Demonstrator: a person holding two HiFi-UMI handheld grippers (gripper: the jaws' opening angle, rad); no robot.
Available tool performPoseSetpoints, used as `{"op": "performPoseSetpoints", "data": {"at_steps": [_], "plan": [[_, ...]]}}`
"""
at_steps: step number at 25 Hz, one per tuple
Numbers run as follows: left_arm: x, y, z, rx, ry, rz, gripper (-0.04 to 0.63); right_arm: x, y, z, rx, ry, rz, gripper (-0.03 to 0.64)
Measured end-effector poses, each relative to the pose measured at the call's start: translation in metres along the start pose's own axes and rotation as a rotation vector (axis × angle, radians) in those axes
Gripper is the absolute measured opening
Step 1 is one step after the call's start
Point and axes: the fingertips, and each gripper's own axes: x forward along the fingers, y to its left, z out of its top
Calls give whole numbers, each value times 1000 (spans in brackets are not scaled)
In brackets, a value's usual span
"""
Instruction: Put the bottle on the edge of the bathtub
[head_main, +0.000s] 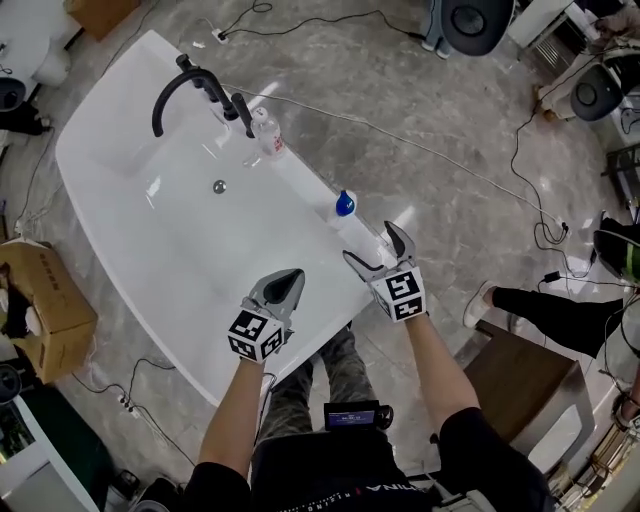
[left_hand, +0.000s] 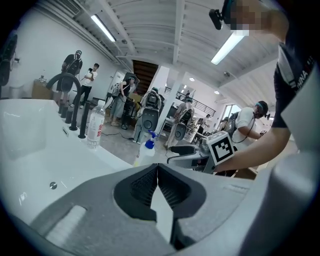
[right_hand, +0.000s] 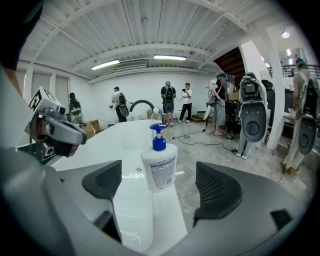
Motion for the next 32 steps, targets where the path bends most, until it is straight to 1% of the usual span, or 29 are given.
{"op": "performPoseSetpoints", "data": {"at_steps": [5,6,7,9,10,11,12,13,15,18,21,24,28,32], "plan": [[-50,-27,24,-19,-47,-34,9,-60,31,24,108,11,-23,463],[-60,-33,28,-22,-60,-42,9,-72,40,28,126,11,-22,453],[-71,-39,32,-24,-73,-51,9,-83,49,33,142,10,-26,428],[-92,-50,37,-22,-94,-70,9,-105,65,41,167,3,-58,333],[-104,-56,38,-18,-101,-76,9,-115,73,45,178,-4,-82,253],[-116,-60,38,-12,-106,-80,9,-124,82,50,189,-13,-100,190],[-127,-65,38,-6,-112,-84,9,-133,92,55,200,-21,-106,142],[-137,-70,39,1,-117,-89,9,-140,103,61,208,-28,-101,102],[-155,-77,37,22,-120,-104,9,-151,126,72,205,-38,-75,50],[-180,-86,31,71,-106,-133,9,-167,157,86,151,-37,-49,18],[-201,-97,24,114,-88,-159,9,-190,172,93,110,-32,-64,13],[-213,-109,19,143,-74,-178,9,-210,179,95,117,-37,-72,12],[-221,-113,13,174,-35,-208,9,-216,191,99,163,-67,-96,12],[-223,-126,10,174,-30,-244,8,-228,199,87,182,-59,-120,12]]}}
